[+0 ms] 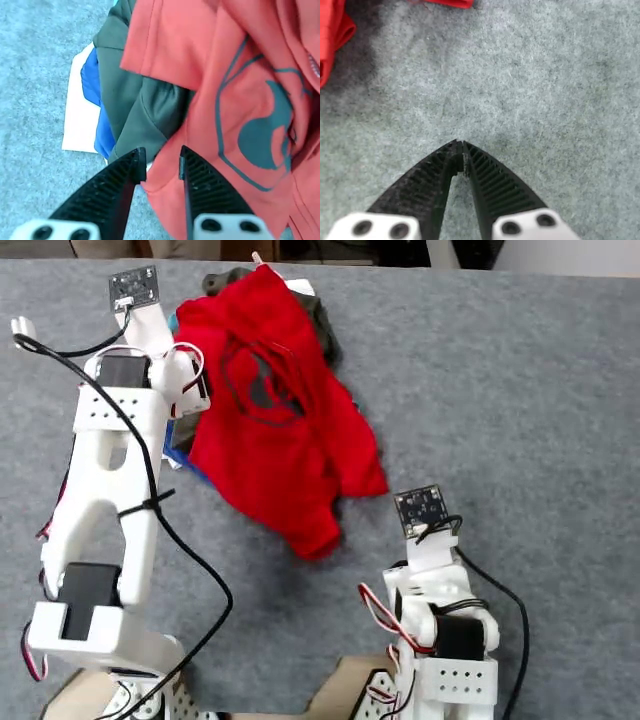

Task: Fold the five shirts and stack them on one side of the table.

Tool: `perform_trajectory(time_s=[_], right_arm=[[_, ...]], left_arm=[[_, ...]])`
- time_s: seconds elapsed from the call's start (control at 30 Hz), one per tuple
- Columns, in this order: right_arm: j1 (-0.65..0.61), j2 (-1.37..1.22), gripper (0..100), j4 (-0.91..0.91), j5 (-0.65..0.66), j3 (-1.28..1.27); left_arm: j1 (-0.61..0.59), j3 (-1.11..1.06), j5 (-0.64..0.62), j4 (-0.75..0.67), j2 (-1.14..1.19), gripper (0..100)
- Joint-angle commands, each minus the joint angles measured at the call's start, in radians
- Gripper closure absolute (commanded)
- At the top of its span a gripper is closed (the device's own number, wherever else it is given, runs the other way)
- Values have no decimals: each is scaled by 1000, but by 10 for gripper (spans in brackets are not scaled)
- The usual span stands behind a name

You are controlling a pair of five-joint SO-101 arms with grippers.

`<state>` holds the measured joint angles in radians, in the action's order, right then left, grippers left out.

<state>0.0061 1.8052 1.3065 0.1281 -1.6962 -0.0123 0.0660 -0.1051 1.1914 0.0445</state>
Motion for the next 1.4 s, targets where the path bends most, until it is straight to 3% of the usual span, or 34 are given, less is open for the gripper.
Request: perform_trajectory(time_s=[0.0, 0.47, 0.6, 0.77, 1.17, 1.37], right_arm=[[-1, 90, 994, 6, -9, 5], [-1, 90, 994, 6, -9, 5], [-1, 90, 994, 6, -9, 5], [-1, 90, 994, 6, -9, 5], [-1, 90, 994, 6, -9, 5], [-1, 90, 994, 6, -9, 5]], left_arm=[[-14, 57, -11, -15, 58, 874], [-12, 180, -11, -9, 320, 881], [-14, 203, -43, -9, 335, 985], [-14, 249, -80, -2, 335, 981], [-15, 620, -87, 330, 335, 981], [-95, 772, -83, 423, 335, 981]])
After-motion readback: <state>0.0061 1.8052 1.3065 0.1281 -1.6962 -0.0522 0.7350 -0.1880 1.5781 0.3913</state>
